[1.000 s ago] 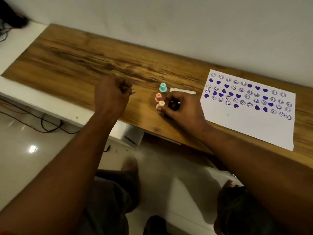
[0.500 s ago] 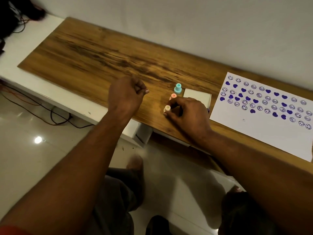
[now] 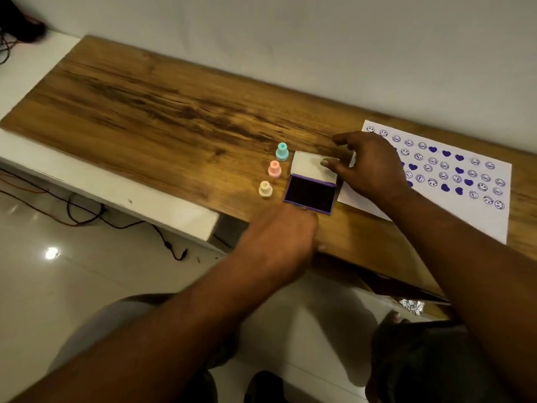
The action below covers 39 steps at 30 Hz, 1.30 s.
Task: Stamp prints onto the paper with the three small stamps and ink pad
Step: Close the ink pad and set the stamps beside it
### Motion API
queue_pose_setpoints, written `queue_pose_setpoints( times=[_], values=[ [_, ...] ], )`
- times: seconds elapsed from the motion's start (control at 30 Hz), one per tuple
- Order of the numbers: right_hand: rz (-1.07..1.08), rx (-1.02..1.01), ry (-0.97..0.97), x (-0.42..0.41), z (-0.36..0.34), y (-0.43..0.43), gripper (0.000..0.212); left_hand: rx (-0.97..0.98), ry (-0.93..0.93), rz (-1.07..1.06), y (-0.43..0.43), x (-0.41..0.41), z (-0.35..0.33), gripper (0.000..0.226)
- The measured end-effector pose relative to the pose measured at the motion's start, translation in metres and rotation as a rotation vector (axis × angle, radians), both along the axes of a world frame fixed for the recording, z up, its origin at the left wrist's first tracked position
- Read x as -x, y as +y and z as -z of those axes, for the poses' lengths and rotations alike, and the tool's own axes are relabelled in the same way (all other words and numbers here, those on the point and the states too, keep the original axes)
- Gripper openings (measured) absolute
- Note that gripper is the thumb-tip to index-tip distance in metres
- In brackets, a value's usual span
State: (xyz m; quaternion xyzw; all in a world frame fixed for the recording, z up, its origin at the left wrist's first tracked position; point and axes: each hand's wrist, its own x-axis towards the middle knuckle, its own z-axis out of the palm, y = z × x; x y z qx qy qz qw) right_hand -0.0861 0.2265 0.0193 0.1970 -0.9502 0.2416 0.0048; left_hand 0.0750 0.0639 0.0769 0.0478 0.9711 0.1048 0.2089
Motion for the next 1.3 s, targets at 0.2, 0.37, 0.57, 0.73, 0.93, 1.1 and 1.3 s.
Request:
queue_pose_setpoints(
  times=[0.2, 0.37, 0.57, 0.73, 0.93, 1.1, 1.3],
  values=[
    [-0.096, -0.092, 0.025, 0.002, 0.004, -0.001, 0.051, 0.05, -0.175, 0.11, 0.019, -0.011, 0.024, 0.088],
    [-0.115, -0.104, 0.002, 0.005, 0.005, -0.002, 0.048, 0.102, -0.111, 0.111, 0.02, -0.013, 0.03, 0.097],
    [-0.096, -0.08, -0.111, 0.007, 0.001, -0.005, 0.052, 0.133, -0.073, 0.1, 0.023, -0.014, 0.028, 0.094],
    [-0.089, -0.072, -0.119, 0.006, -0.005, -0.005, 0.049, 0.163, -0.089, 0.111, 0.025, -0.011, 0.025, 0.09],
    [-0.129, 0.011, -0.086, -0.012, -0.026, 0.0, 0.024, 0.177, -0.092, 0.104, 0.026, -0.008, 0.023, 0.084],
    [-0.178, -0.001, -0.083, -0.034, -0.039, 0.002, 0.016, 0.199, -0.119, 0.093, 0.029, -0.006, 0.02, 0.074],
    [-0.307, -0.104, -0.138, -0.046, -0.023, -0.003, 0.019, 0.181, -0.106, 0.084, 0.03, -0.004, 0.017, 0.069]
  ],
)
